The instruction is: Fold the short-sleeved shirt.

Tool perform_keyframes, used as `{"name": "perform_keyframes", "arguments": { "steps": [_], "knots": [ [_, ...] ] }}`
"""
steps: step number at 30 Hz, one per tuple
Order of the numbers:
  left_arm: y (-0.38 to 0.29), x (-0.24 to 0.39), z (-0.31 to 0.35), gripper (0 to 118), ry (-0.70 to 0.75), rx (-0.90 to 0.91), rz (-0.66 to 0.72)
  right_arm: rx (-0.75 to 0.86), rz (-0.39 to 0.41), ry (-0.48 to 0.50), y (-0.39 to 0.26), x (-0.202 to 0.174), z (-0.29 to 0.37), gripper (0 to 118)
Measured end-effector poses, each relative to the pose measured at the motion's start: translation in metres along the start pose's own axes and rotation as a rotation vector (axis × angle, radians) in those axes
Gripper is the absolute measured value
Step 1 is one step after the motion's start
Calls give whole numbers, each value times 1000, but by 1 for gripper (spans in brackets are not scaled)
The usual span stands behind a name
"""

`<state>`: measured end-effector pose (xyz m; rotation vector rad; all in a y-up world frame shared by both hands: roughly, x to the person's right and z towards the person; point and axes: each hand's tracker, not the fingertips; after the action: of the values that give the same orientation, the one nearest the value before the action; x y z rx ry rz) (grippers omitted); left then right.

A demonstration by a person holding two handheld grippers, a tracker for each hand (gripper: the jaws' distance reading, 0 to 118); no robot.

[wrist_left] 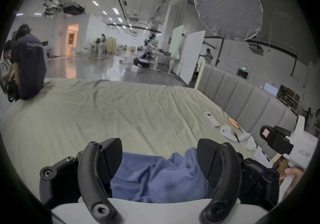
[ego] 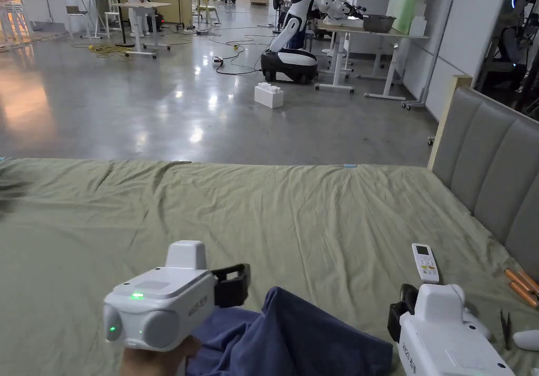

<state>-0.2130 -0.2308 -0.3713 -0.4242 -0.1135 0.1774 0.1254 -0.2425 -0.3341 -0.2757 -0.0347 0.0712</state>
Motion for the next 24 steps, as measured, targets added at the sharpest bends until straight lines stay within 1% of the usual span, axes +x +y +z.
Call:
{"name": "perform_keyframes", "arguments": {
  "steps": [2,3,4,7,8,9,12,14,16,18,24],
  "knots": [
    [5,-14,20,87,46,67,0,16,5,16,5,-9,1,0],
    [6,-19,30,83,80,105,-3,25,7,25,7,-13,0,0],
    [7,-27,40,77,118,139,-9,32,11,32,9,-18,0,0],
    [8,-41,66,40,214,211,-41,61,6,45,18,-29,0,0],
    [6,-46,70,19,257,228,-52,70,2,49,20,-33,0,0],
    [6,-50,77,12,300,252,-62,83,0,56,23,-36,0,0],
    [6,-62,91,12,400,310,-80,116,11,69,31,-46,0,0],
    [6,-67,96,5,414,313,-89,159,23,79,36,-50,1,0],
    [6,-72,96,2,450,300,-114,162,24,79,39,-53,1,0],
    [7,-77,97,0,431,296,-106,173,29,84,42,-55,1,0],
    [-3,-84,91,0,404,214,-98,187,46,93,46,-59,2,0]
  ]
}}
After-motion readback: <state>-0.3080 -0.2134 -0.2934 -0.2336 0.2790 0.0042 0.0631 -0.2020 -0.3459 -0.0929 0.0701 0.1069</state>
